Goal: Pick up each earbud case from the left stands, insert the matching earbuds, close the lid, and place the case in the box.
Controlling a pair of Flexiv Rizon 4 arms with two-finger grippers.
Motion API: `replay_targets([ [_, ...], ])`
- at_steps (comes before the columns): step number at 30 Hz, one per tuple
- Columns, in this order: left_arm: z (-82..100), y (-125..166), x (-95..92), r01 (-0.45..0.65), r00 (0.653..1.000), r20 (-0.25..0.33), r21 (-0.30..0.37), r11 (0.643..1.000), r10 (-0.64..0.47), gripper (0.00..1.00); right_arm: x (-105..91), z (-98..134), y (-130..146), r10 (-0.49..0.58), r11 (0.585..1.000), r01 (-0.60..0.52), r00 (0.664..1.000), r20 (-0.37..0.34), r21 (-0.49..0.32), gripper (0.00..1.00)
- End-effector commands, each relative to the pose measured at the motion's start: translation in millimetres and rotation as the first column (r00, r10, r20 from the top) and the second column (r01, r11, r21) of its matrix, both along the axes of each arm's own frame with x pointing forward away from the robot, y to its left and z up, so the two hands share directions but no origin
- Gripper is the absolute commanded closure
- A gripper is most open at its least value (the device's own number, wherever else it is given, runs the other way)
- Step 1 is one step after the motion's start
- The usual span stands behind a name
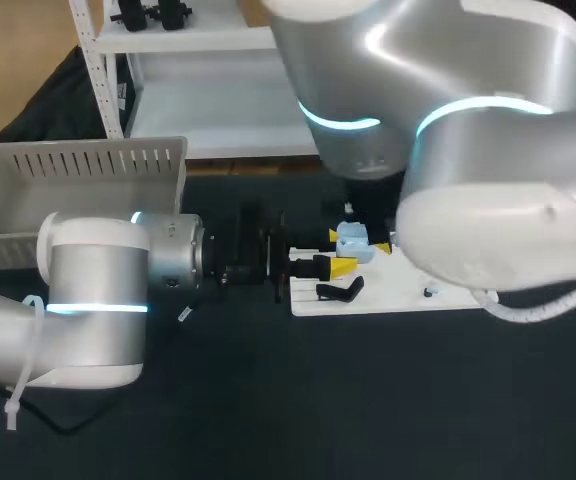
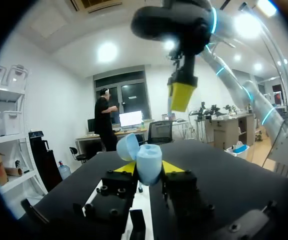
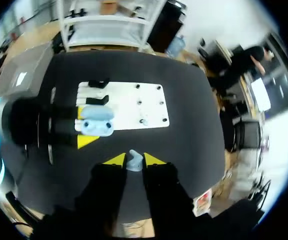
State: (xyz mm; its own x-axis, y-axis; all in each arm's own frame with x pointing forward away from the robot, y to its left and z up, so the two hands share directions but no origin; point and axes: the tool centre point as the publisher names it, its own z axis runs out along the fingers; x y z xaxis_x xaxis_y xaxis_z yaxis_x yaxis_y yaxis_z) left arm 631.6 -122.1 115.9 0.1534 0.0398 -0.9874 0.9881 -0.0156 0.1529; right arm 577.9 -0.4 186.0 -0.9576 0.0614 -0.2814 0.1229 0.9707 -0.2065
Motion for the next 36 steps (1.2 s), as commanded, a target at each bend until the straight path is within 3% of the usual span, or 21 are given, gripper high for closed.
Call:
replay_targets([
  [1,-0.5,0,0.0,-0.001,1.000,0.001,-0.001,1.000,0.001,1.00,3.8,0,-2,-0.106,0.993,0.106,0.994,-0.003,0.055,1.00],
  [12,-0.5,0,0.0,-0.001,1.000,0.001,-0.001,1.000,0.001,1.00,3.8,0,-2,-0.106,0.993,0.106,0.994,-0.003,0.055,1.00],
  [14,-0.5,0,0.0,-0.001,1.000,0.001,-0.001,1.000,0.001,1.00,10.0,3,3,-0.177,0.978,0.178,0.984,-0.025,0.105,1.00],
  [19,-0.5,0,0.0,-0.001,1.000,0.001,-0.001,1.000,0.001,1.00,26.0,7,9,-0.353,0.930,0.354,0.935,-0.034,0.100,1.00],
  [21,-0.5,0,0.0,-0.001,1.000,0.001,-0.001,1.000,0.001,1.00,29.2,6,11,-0.374,0.918,0.380,0.925,-0.067,0.116,1.00],
  [26,-0.5,0,0.0,-0.001,1.000,0.001,-0.001,1.000,0.001,1.00,33.1,-7,16,-0.417,0.903,0.425,0.902,-0.108,0.066,1.00],
  [36,-0.5,0,0.0,-0.001,1.000,0.001,-0.001,1.000,0.001,1.00,30.9,-3,15,-0.436,0.892,0.445,0.894,-0.101,0.081,1.00],
])
